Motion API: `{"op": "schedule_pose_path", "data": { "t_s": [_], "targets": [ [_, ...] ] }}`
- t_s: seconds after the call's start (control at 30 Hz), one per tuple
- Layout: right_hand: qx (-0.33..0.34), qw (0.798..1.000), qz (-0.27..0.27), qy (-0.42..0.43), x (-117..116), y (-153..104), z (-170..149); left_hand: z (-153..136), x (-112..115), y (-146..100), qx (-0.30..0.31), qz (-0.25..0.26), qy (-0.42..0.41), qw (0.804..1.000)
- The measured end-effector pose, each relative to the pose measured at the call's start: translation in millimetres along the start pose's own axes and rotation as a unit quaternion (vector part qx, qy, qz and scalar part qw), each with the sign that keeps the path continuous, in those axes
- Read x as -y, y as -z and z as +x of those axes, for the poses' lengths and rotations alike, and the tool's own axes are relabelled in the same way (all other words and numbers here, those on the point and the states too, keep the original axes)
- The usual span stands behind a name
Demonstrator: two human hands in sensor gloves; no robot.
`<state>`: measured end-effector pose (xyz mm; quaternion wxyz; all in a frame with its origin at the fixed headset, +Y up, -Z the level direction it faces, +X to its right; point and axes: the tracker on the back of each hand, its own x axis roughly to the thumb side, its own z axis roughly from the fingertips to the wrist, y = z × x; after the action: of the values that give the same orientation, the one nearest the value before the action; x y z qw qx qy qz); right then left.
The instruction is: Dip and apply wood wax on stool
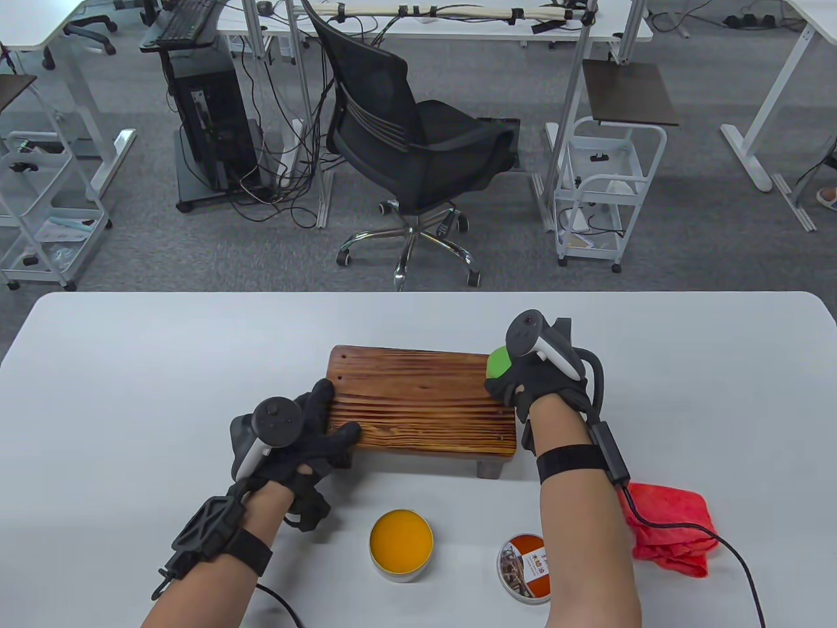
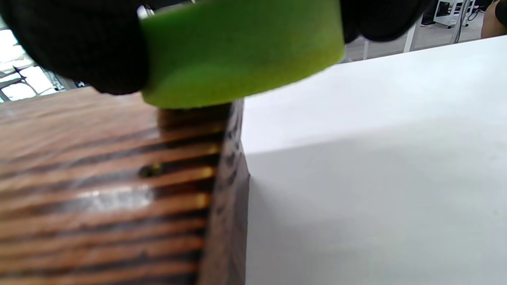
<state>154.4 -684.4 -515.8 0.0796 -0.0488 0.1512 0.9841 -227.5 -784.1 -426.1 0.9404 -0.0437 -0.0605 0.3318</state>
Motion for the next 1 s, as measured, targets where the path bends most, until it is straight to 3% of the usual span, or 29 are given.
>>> {"op": "schedule_pose_path", "data": {
  "t_s": [0.23, 0.37, 0.57, 0.73, 1.0],
  "targets": [
    [0.038, 0.997, -0.015, -0.059, -5.9, -0.9, 29.9, 0.5, 0.5, -2.1, -0.001, 0.001, -0.002, 1.000],
    [0.036, 0.996, -0.005, -0.083, 0.7, -5.9, 27.1, 0.3, 0.6, -2.4, -0.001, 0.002, -0.004, 1.000],
    [0.026, 0.997, 0.001, -0.070, -1.3, 8.7, 48.8, 0.1, 0.7, -3.0, -0.002, 0.003, -0.004, 1.000],
    [0.070, 0.994, 0.000, -0.083, -5.2, -2.3, 59.9, -0.4, 0.4, -3.2, -0.002, 0.001, -0.004, 1.000],
    [0.041, 0.997, -0.004, -0.068, -7.8, 9.6, 75.3, -0.4, 0.4, -3.5, -0.002, 0.000, -0.007, 1.000]
  ]
}}
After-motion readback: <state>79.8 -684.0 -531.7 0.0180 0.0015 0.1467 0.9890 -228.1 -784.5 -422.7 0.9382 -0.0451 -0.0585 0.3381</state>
